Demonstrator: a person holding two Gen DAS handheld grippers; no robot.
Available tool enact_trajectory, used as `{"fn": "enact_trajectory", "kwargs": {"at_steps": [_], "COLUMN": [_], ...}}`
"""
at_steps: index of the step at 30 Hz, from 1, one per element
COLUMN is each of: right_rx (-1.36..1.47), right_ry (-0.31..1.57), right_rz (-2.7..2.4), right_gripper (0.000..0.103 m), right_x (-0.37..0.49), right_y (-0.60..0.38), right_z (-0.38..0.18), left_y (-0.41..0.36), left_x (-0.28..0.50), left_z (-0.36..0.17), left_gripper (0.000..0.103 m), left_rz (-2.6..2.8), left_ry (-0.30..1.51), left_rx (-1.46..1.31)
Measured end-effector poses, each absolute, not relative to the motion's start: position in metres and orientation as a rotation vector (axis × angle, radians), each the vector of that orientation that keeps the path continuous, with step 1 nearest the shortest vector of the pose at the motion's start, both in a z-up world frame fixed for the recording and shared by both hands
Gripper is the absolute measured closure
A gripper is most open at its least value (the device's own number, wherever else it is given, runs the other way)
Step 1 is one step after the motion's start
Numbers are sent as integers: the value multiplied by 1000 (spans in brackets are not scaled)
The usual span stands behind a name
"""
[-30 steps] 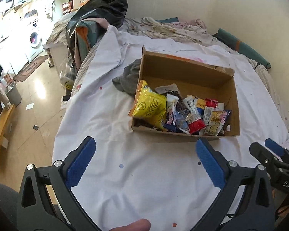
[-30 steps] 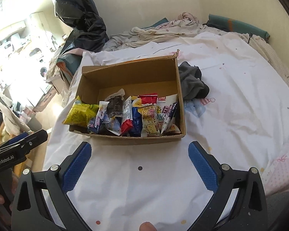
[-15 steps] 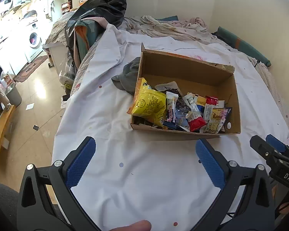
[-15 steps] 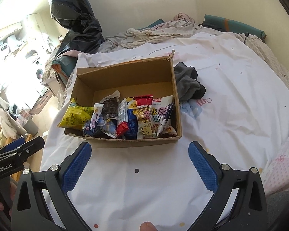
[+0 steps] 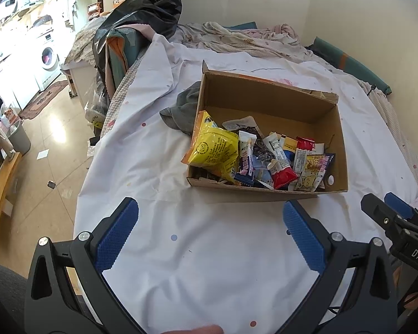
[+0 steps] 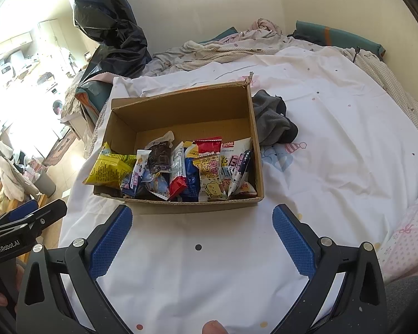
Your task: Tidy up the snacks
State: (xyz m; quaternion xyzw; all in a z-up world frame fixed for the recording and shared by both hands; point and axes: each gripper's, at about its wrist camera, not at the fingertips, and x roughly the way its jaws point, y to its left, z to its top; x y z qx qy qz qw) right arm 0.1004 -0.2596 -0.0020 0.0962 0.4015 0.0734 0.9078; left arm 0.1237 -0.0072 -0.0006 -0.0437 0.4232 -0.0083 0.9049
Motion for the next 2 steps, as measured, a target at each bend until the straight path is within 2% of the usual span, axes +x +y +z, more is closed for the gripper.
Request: {"fn": "enact_trajectory", "kwargs": {"at_steps": [2], "right_rx": [199], "right_ry": [828], "right_rz": [150], "right_gripper": [0], "right_x": [101], "right_y": [-260], "right_z": [-2], "left_y": [-7], "left_x": [124], "left_z": [-1], "left_gripper": [1], "left_rz": [-18], "left_ry": [878], "left_rx": [-92]}}
